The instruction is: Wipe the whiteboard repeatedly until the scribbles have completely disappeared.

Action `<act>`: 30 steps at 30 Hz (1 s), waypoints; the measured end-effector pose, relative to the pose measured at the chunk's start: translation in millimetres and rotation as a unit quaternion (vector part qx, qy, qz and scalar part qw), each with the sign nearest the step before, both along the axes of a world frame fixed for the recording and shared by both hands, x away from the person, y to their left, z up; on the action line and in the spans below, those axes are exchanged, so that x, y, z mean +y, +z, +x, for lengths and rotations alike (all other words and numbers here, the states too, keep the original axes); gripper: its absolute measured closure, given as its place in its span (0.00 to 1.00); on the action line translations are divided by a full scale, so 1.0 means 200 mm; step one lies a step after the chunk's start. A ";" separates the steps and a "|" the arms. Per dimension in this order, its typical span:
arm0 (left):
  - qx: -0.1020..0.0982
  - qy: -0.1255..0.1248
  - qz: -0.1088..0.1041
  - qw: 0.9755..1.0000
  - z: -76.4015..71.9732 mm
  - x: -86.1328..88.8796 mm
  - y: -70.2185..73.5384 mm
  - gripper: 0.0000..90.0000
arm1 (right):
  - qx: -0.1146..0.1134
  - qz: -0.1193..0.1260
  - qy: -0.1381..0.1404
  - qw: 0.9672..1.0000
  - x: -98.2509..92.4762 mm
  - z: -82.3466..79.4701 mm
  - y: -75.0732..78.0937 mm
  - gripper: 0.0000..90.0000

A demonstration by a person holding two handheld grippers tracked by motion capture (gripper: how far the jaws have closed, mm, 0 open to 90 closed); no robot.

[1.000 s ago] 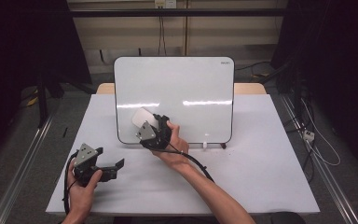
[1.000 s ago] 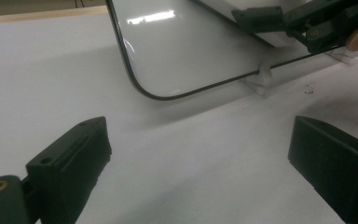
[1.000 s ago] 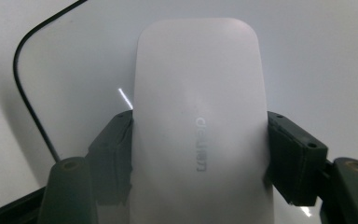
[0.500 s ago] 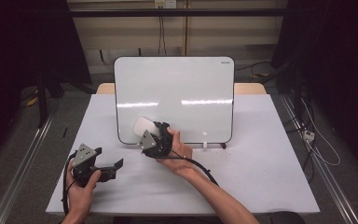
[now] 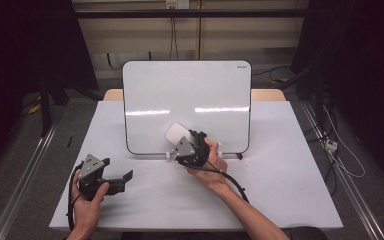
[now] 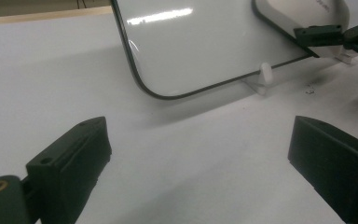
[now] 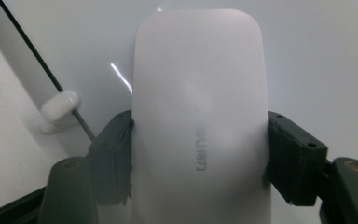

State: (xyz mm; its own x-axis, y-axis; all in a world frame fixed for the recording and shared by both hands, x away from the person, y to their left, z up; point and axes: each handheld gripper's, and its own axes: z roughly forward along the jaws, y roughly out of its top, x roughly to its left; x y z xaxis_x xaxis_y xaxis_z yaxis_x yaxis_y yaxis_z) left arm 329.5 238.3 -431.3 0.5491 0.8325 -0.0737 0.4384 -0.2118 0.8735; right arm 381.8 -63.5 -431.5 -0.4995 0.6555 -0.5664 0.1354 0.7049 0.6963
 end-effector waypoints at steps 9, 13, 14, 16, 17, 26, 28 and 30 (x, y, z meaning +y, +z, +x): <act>0.001 0.002 -0.002 1.000 0.00 0.01 0.00 0.06 | 0.009 0.034 -0.030 0.999 -0.12 0.00 0.01 0.35; 0.001 0.005 -0.004 1.000 -0.01 0.02 0.00 0.06 | 0.032 0.068 -0.024 0.997 -0.16 0.01 0.04 0.35; 0.002 0.005 -0.004 1.000 -0.01 0.02 0.00 0.06 | 0.039 0.082 -0.023 0.996 -0.17 0.01 0.05 0.35; 0.003 0.006 -0.006 1.000 -0.01 0.03 0.00 0.06 | 0.039 0.087 -0.029 0.995 -0.19 0.01 0.05 0.35; 0.003 0.007 -0.006 1.000 0.00 0.03 0.00 0.06 | 0.039 0.091 -0.028 0.995 -0.21 0.02 0.06 0.35; 0.002 0.000 -0.003 1.000 0.01 0.00 0.00 0.06 | 0.019 0.115 -0.015 0.993 -0.27 -0.04 0.12 0.35; 0.002 0.000 -0.004 1.000 0.01 0.00 0.00 0.06 | 0.019 0.128 -0.018 0.991 -0.30 -0.06 0.14 0.35; 0.000 0.000 -0.005 1.000 0.00 0.00 0.00 0.06 | 0.015 0.129 -0.025 0.991 -0.34 -0.07 0.14 0.35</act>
